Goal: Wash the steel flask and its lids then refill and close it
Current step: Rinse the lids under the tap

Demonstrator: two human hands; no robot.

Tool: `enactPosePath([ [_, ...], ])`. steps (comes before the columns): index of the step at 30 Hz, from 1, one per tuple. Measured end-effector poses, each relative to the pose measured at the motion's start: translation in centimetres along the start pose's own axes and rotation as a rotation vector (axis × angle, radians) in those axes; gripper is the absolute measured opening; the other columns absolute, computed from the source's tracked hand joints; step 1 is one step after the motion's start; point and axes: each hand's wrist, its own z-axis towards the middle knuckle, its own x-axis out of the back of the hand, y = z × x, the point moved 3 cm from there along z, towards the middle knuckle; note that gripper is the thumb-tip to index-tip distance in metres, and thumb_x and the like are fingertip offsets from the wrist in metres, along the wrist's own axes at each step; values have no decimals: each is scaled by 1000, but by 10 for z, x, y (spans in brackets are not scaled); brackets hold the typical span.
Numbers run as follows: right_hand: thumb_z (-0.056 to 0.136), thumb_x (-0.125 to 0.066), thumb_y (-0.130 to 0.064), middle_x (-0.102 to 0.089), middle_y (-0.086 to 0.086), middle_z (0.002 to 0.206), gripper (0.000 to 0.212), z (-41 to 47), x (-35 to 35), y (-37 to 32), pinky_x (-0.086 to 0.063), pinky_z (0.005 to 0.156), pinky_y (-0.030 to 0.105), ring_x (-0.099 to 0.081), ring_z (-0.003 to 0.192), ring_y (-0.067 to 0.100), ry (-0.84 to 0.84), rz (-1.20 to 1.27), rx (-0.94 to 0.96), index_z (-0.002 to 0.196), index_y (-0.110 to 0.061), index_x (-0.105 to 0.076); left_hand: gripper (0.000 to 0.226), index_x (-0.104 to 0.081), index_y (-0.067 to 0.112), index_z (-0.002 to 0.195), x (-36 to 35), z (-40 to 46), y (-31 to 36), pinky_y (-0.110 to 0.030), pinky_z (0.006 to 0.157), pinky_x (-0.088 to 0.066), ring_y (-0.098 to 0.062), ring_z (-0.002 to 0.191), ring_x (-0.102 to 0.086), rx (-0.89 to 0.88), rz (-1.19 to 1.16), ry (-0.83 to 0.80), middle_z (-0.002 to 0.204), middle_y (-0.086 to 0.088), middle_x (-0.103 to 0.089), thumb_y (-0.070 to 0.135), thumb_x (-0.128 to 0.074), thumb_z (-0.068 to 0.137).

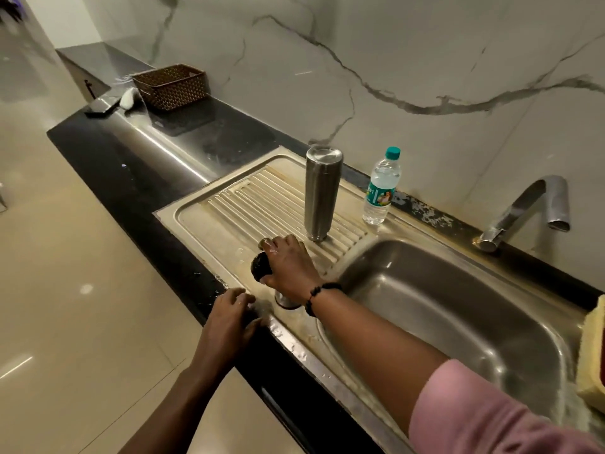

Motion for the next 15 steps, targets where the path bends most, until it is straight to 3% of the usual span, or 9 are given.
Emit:
enactPosePath([
  [4,83,-71,-30,-55,8,129,56,14,-18,-8,-31,98,37,-43,119,28,-48,-87,54,131,-16,-45,44,-63,13,126,8,-5,-3,-27,94,-46,-21,119,-52,34,-47,83,129,-5,-57,28,-76,86],
  [10,84,-71,-33,-50,8,135,65,20,-30,-14,-30,103,40,-43,122,29,-87,-122,74,138,-15,-39,45,-58,16,130,8,4,-7,-28,95,-48,-17,116,-54,119,-153,87,129,-3,-58,22,-73,88],
  [13,85,-73,-31,-46,11,138,67,15,-19,-10,-36,105,40,-45,124,30,-121,21,27,140,-13,-39,40,-59,16,128,10,6,-1,-26,92,-48,-17,112,-58,103,-191,97,125,-1,-59,19,-71,89],
  [15,88,-71,-25,-49,10,134,51,7,-5,-5,-44,101,39,-53,118,27,-66,211,-17,133,-13,-49,34,-64,17,120,14,2,10,-30,88,-53,-14,102,-60,53,-236,151,117,3,-60,10,-72,87],
])
